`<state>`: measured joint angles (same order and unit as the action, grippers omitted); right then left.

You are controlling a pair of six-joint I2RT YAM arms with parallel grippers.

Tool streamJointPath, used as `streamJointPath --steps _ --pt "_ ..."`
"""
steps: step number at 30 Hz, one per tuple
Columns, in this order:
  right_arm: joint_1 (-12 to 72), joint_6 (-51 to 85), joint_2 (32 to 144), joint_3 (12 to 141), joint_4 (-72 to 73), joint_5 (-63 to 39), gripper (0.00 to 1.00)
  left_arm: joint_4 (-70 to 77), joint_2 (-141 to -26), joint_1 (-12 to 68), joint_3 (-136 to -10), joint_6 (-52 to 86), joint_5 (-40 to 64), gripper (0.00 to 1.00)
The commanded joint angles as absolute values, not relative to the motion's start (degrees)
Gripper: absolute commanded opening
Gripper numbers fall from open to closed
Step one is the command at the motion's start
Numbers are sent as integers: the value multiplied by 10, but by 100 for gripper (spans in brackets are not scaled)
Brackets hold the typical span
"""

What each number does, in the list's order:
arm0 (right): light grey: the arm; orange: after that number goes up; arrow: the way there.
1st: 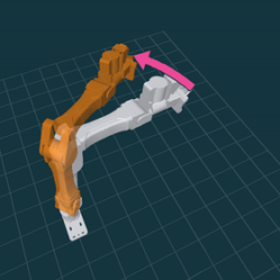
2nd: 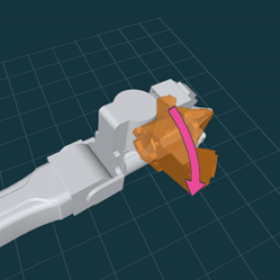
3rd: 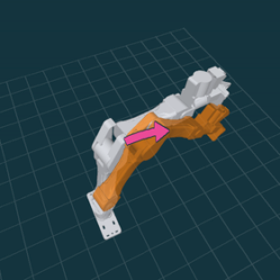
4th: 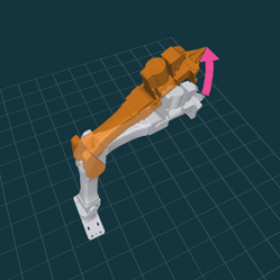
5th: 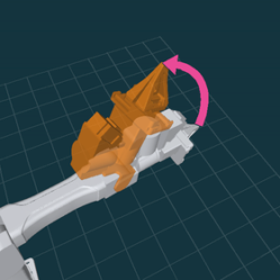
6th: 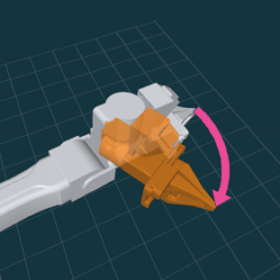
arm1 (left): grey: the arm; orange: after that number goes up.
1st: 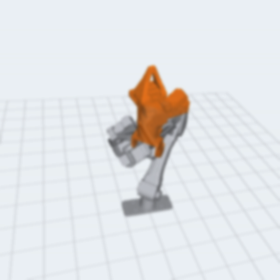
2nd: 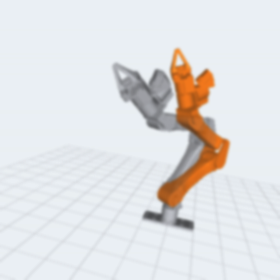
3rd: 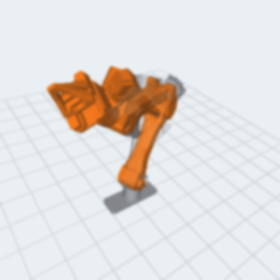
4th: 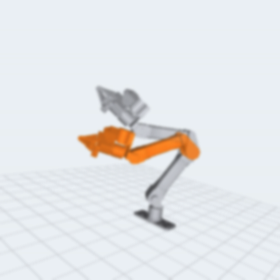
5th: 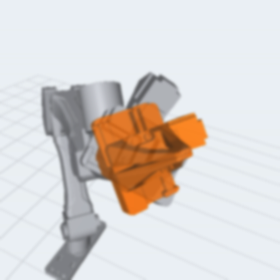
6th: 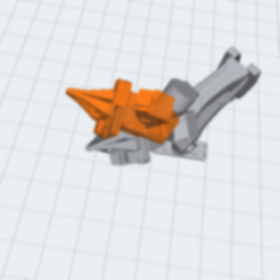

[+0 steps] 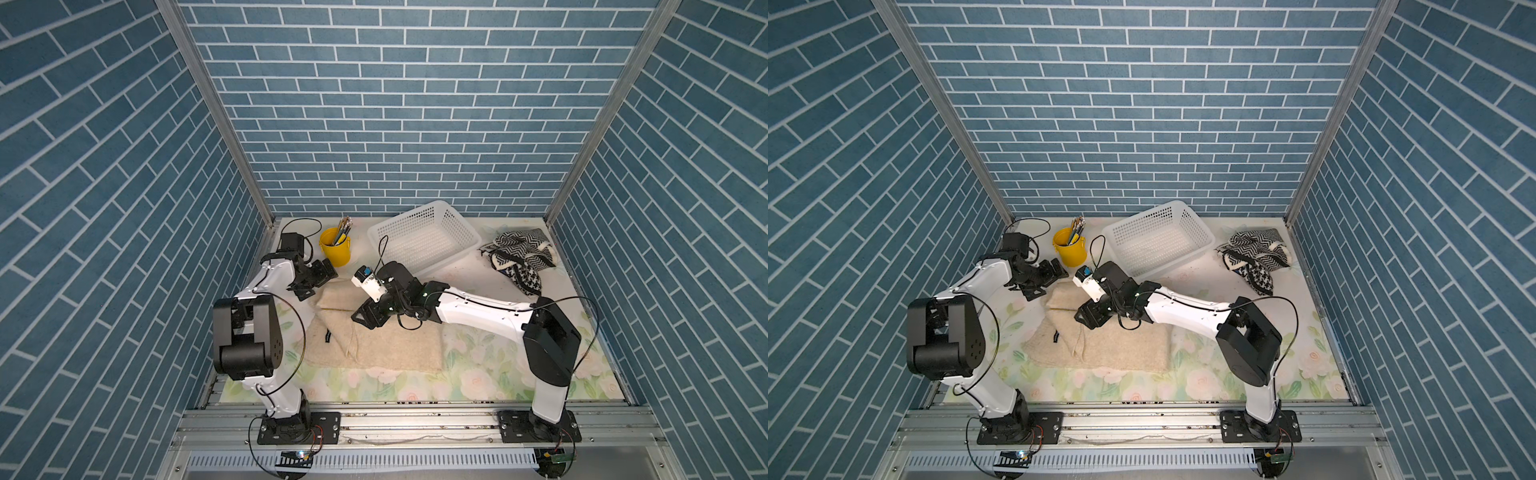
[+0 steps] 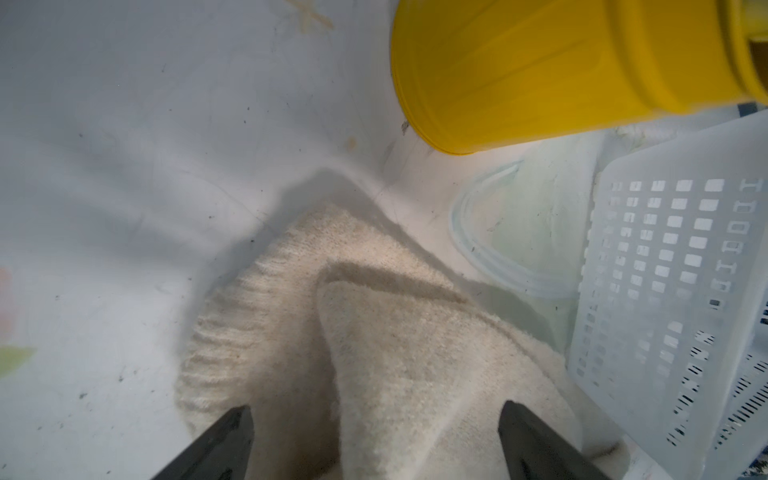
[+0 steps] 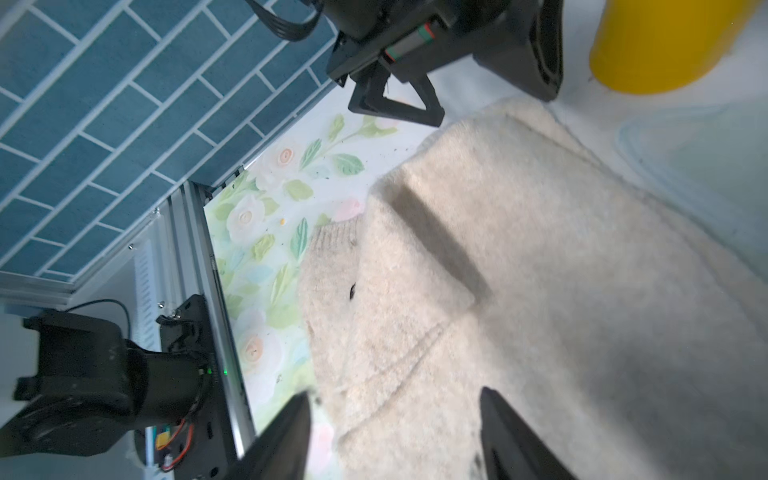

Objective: Roll up the scarf and place it into the basket
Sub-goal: Fold the scarf at the center of the board.

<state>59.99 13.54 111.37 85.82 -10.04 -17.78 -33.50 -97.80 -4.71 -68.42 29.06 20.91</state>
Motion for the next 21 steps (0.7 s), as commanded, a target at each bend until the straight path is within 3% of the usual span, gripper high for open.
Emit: streamJointPath --steps 1,8,11,15,21 --pt "589 77 1190 913 -133 -201 78 -337 -955 -51 -676 281 213 98" --pt "585 19 1312 1032 -188 -240 77 -348 -954 -67 -678 271 210 98" --pt "586 18 1316 1021 -190 -260 50 -352 -958 -73 -683 268 210 98" --pt "587 37 1241 921 -135 -275 0 -347 -963 -74 -685 270 213 98" --pt "587 71 1116 806 -108 -236 0 -332 -963 -72 -676 278 224 98"
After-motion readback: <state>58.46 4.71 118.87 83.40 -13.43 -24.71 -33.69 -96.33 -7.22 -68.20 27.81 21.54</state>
